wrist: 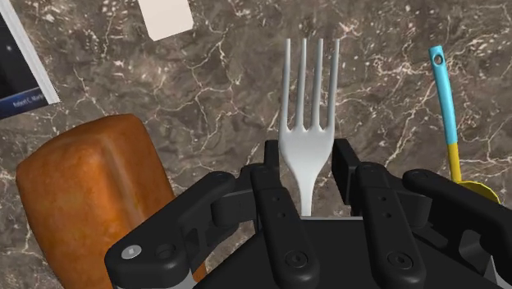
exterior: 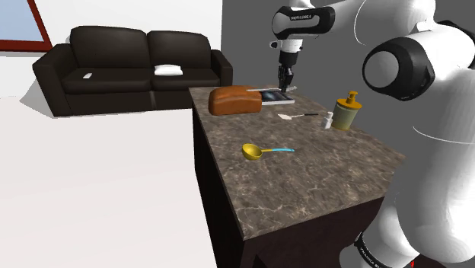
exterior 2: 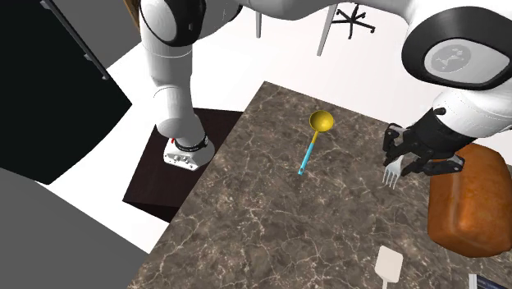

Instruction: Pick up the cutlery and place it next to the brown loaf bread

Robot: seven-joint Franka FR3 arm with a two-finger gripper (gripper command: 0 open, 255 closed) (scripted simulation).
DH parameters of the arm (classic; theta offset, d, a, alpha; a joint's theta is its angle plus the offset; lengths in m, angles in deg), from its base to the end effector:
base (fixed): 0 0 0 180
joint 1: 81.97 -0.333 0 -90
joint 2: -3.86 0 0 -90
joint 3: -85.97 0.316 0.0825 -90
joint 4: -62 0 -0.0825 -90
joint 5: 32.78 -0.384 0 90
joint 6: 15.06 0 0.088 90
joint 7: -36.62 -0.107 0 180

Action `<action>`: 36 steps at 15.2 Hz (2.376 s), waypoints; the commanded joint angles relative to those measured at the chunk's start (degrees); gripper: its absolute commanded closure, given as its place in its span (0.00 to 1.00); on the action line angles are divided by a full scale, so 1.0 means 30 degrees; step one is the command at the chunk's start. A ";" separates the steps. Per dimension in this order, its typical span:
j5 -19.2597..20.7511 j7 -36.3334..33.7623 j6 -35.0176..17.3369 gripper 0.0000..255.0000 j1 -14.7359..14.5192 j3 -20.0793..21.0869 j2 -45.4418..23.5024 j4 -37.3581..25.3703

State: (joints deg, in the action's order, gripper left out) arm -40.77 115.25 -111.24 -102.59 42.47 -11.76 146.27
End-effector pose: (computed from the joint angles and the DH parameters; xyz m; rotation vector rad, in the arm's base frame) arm 0.5992 -0.1792 0.5581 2.7399 1.4581 -0.0479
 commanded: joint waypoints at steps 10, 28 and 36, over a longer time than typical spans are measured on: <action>-0.1019 0.0270 -0.1674 1.00 0.0371 0.0346 -0.1515 0.0506; -0.1735 0.0667 -0.5937 1.00 0.0232 0.0752 -0.2326 0.4185; -0.2370 0.1017 -0.7642 1.00 0.0418 0.1104 -0.3114 0.5268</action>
State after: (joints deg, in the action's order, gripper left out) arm -47.72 118.24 -133.25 -101.24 45.68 -21.00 161.24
